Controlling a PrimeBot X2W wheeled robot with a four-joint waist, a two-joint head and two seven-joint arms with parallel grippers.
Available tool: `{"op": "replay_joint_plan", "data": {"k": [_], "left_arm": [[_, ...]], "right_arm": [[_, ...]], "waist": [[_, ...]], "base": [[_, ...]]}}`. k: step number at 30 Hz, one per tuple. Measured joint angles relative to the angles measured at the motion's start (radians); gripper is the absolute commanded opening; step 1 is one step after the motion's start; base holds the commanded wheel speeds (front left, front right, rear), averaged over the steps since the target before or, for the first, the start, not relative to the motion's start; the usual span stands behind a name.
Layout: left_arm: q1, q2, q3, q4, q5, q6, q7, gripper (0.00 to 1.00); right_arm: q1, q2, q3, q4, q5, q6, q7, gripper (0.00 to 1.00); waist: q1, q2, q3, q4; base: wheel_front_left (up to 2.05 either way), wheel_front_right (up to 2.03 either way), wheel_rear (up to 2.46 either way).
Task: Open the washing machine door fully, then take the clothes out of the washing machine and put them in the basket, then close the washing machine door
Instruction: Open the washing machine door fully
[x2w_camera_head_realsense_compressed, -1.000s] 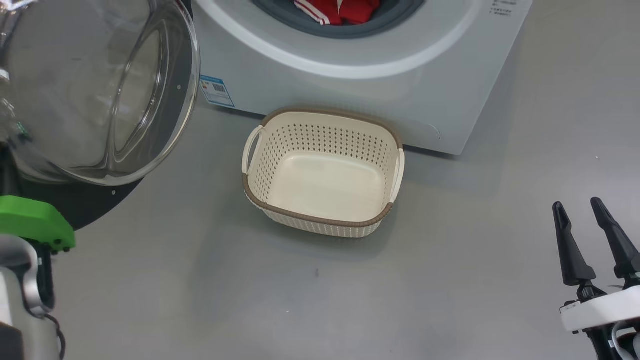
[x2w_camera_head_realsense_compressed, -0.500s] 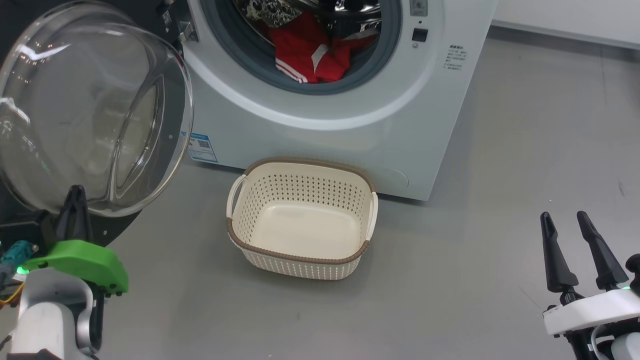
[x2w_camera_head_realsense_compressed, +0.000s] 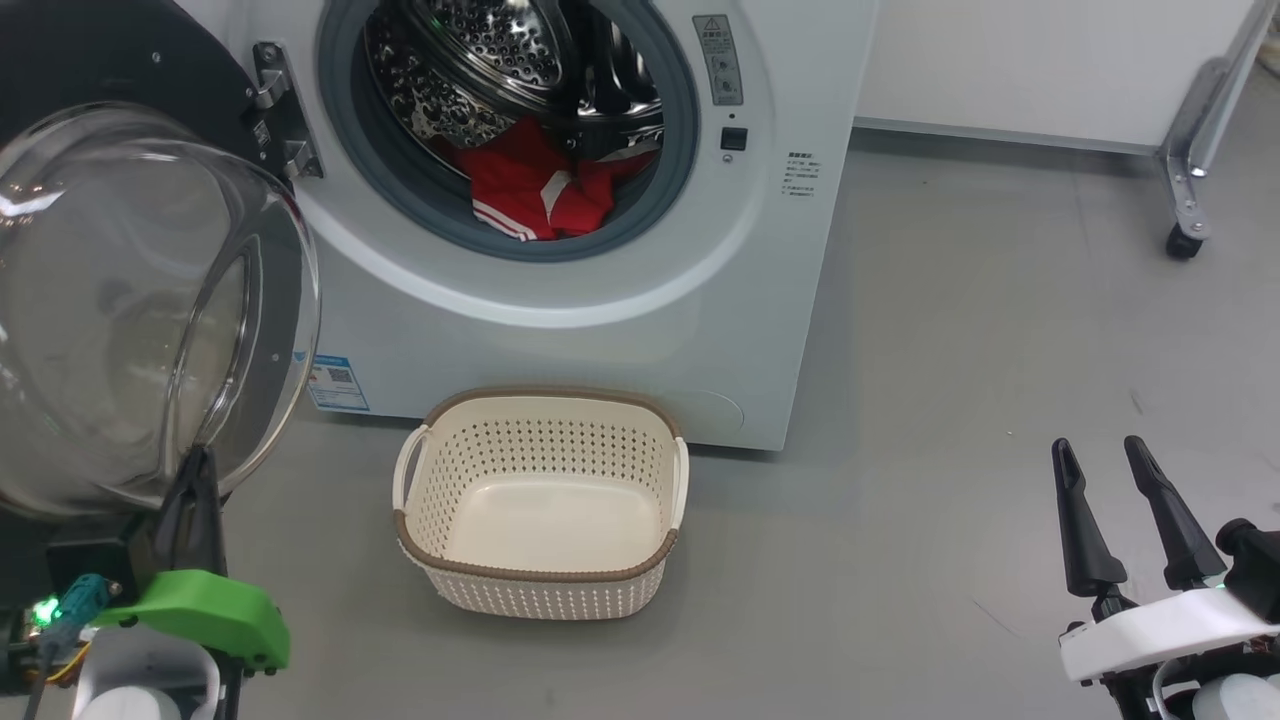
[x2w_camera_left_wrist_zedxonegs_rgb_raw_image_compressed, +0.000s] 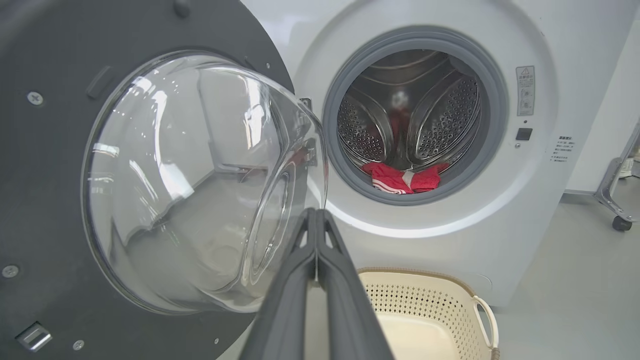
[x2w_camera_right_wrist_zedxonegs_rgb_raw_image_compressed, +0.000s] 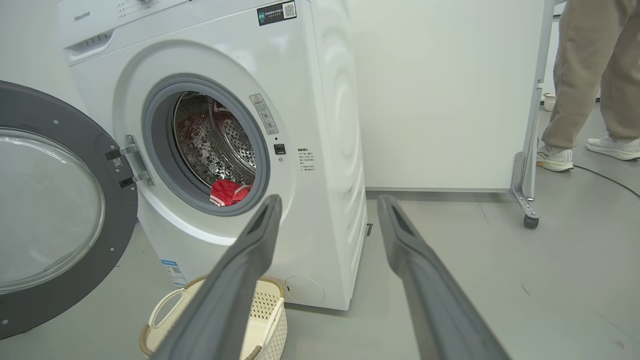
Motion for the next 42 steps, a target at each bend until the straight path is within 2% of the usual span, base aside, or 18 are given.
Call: {"op": "replay_joint_plan", "data": {"k": [16,30,31,32,33,42], "left_arm": [[0.102,-0.022,-0.090,-0.049,0.030,0.006,-0.085,0.00],[0.142,-0.026,-0.157,-0.073,0.015,0.032,-0.141,0.00],[0.142,-0.026,-0.157,-0.074,0.012,0.038,-0.145,0.41],[0.142,-0.025,-0.157,-0.074,0.010,0.046,-0.146,0.91],[0.142,-0.025,-0.158,-0.074,0.010,0.046,-0.146,1.00],[0.159,-0.025,-0.181,-0.074,-0.016,0.066,-0.163,1.00]], "right_arm": [[0.000,0.012,-0.010,0.003,-0.018,0.000,0.000,1.00],[0.002,0.027,-0.030,0.003,-0.025,0.000,0.000,1.00],[0.002,0.027,-0.030,0.003,-0.026,0.000,0.000,1.00],[0.002,0.028,-0.030,0.003,-0.027,0.000,0.000,1.00],[0.002,0.029,-0.030,0.003,-0.030,0.000,0.000,1.00],[0.002,0.029,-0.025,0.003,-0.042,0.000,0.000,1.00]], "waist": [[0.0000,0.0000,-0.017,-0.080],[0.0000,0.0000,-0.011,-0.093],[0.0000,0.0000,-0.011,-0.094],[0.0001,0.0000,-0.011,-0.094],[0.0000,0.0000,-0.011,-0.095],[0.0000,0.0000,-0.014,-0.101]], "base": [[0.00,0.00,0.00],[0.00,0.00,0.00],[0.00,0.00,0.00],[0.00,0.00,0.00],[0.00,0.00,0.00],[0.00,0.00,0.00]]}}
